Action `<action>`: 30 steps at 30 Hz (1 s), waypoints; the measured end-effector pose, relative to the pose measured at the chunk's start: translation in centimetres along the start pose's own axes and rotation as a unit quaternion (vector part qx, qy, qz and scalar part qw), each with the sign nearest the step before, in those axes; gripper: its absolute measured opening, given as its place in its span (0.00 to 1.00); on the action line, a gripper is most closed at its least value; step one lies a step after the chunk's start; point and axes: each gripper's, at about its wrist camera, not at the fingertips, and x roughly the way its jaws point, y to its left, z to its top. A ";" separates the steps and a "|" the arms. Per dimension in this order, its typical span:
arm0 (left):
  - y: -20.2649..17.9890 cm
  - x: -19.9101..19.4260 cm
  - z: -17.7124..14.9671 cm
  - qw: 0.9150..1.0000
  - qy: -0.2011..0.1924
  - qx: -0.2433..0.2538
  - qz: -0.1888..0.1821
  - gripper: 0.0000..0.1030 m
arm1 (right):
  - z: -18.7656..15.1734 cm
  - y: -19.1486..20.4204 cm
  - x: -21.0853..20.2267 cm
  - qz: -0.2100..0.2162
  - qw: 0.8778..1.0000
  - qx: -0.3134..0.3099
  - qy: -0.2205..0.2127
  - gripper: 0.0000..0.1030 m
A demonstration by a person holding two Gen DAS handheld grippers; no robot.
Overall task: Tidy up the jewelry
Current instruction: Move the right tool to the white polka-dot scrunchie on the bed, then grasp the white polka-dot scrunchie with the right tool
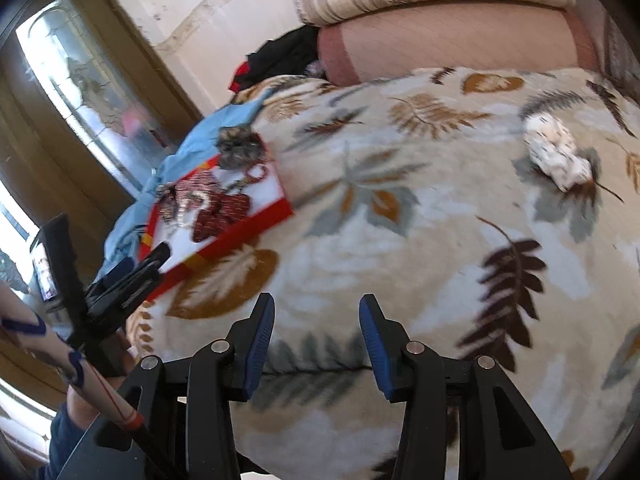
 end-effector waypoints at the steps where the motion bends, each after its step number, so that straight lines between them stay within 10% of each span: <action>1: -0.2 -0.1 -0.2 1.000 0.005 0.001 -0.006 0.72 | 0.2 -0.7 -0.1 -0.004 1.000 0.010 0.000 0.47; 17: -9.6 -1.7 0.5 0.991 0.016 0.060 -0.118 0.72 | 10.8 -21.1 -2.2 -0.088 0.980 0.176 -0.044 0.52; 21: -11.7 -1.2 0.7 0.987 0.028 0.071 -0.143 0.72 | 11.9 -21.2 2.3 -0.099 0.986 0.132 0.003 0.03; 30: -14.4 -0.4 2.2 0.977 0.050 0.053 -0.200 0.72 | 13.6 -17.7 -5.5 0.020 0.989 0.087 -0.114 0.03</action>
